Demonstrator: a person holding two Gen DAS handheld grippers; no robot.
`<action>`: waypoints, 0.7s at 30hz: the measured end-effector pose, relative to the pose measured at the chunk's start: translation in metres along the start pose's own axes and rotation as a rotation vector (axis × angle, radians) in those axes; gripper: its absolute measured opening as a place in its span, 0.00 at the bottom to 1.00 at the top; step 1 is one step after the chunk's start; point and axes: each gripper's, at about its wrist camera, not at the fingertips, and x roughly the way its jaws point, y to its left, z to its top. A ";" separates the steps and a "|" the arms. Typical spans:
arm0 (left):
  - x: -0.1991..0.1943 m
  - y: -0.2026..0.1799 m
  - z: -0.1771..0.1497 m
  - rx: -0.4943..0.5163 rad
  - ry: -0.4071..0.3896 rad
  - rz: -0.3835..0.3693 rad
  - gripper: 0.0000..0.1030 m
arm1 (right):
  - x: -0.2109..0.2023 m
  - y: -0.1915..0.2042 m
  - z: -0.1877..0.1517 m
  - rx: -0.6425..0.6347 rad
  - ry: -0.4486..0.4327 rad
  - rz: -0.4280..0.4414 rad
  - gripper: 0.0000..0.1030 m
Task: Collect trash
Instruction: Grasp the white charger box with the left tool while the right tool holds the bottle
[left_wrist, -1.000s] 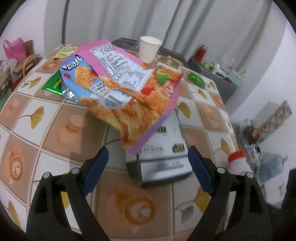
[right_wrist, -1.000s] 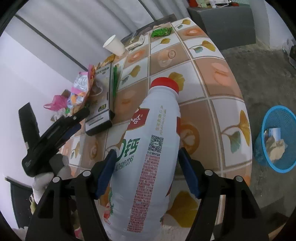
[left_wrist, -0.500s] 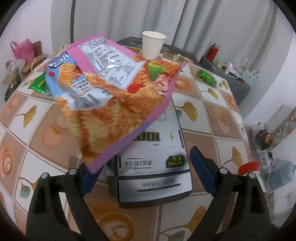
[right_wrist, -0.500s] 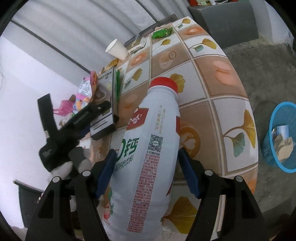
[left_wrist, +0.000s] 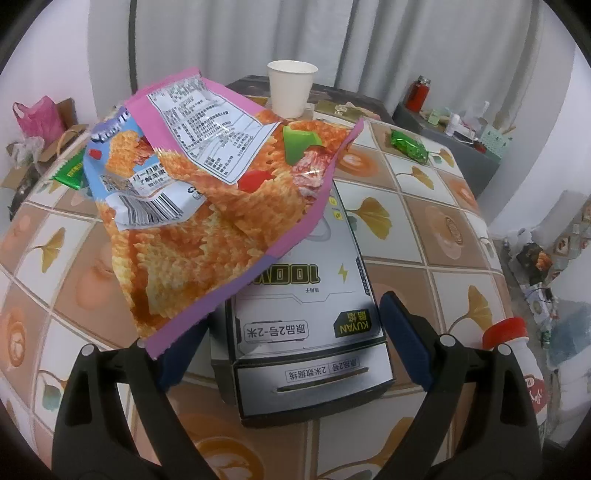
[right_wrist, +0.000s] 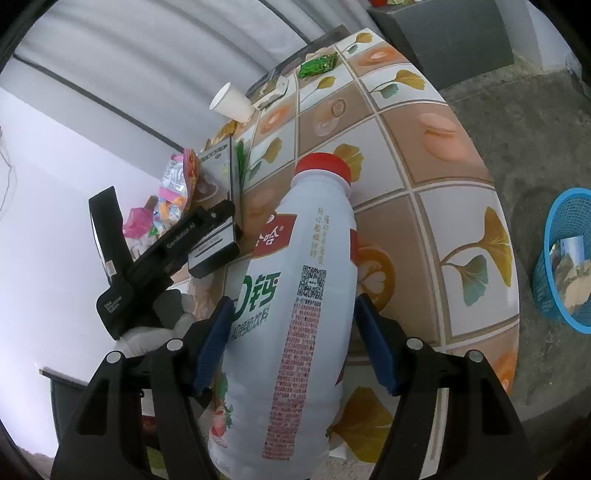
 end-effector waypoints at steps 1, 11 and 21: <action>-0.001 -0.002 0.000 -0.003 -0.005 -0.005 0.85 | 0.000 0.000 0.000 -0.001 0.000 -0.001 0.63; 0.011 -0.018 0.004 0.000 0.003 -0.013 0.89 | 0.000 -0.002 -0.001 0.005 0.000 0.006 0.63; 0.010 -0.008 0.005 -0.006 0.030 -0.093 0.77 | 0.000 -0.001 -0.001 0.007 -0.002 0.004 0.63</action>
